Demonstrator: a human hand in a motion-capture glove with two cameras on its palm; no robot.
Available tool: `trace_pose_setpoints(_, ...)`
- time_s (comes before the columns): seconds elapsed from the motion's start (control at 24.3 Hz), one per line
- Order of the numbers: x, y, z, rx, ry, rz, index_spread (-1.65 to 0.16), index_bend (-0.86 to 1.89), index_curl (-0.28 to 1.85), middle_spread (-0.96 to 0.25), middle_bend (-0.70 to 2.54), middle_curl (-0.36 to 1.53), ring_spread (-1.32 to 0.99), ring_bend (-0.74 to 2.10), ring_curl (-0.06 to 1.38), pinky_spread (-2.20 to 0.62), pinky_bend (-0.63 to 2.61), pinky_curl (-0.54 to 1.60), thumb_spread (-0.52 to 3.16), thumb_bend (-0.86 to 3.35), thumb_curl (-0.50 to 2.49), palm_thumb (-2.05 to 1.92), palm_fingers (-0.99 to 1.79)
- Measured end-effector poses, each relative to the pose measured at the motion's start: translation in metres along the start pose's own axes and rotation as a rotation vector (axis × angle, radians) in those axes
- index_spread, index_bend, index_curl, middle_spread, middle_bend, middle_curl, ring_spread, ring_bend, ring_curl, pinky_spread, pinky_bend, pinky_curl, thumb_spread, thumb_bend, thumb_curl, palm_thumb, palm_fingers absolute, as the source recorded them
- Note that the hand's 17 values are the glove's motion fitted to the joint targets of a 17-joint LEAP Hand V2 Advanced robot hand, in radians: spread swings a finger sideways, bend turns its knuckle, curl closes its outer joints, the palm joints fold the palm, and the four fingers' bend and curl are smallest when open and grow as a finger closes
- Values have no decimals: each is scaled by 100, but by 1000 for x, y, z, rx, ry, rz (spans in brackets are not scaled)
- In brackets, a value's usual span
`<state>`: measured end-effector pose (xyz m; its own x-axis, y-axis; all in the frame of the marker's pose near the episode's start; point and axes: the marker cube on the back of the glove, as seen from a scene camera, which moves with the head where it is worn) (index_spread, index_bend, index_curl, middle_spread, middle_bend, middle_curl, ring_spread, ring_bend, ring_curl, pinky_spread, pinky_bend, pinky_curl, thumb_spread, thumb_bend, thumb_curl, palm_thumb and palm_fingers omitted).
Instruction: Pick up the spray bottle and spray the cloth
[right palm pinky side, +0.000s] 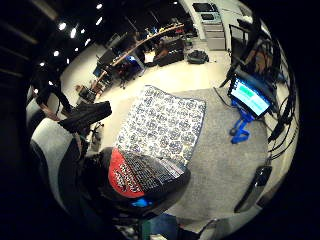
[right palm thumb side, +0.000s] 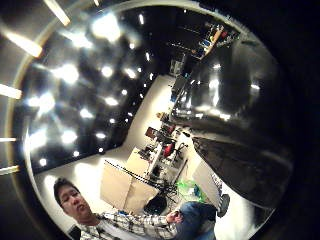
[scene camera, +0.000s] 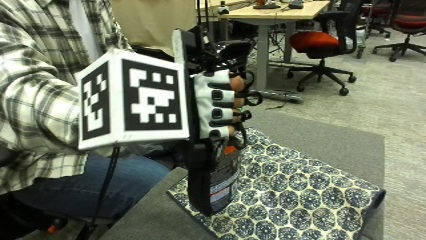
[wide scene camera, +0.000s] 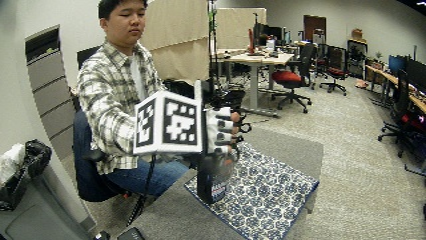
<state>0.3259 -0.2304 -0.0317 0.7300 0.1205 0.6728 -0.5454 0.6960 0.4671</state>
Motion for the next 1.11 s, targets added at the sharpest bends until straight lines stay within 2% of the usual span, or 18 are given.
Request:
trace_pose_setpoints(0.25, -3, 5, -21, 58, -82, -6, -26, 29, 60, -13, 61, 52, -21, 62, 46, -17, 44, 38, 16, -3, 83, 107, 134)
trace_pose_setpoints(0.45, -24, 8, -2, 41, -132, -56, -26, 29, 60, -13, 61, 52, -21, 62, 46, -17, 44, 38, 15, -3, 83, 107, 134)
trace_pose_setpoints(1.11, -89, 4, 189, -163, -416, -127, -26, 28, 60, -12, 60, 52, -21, 62, 46, -17, 44, 39, 15, -3, 83, 108, 134)
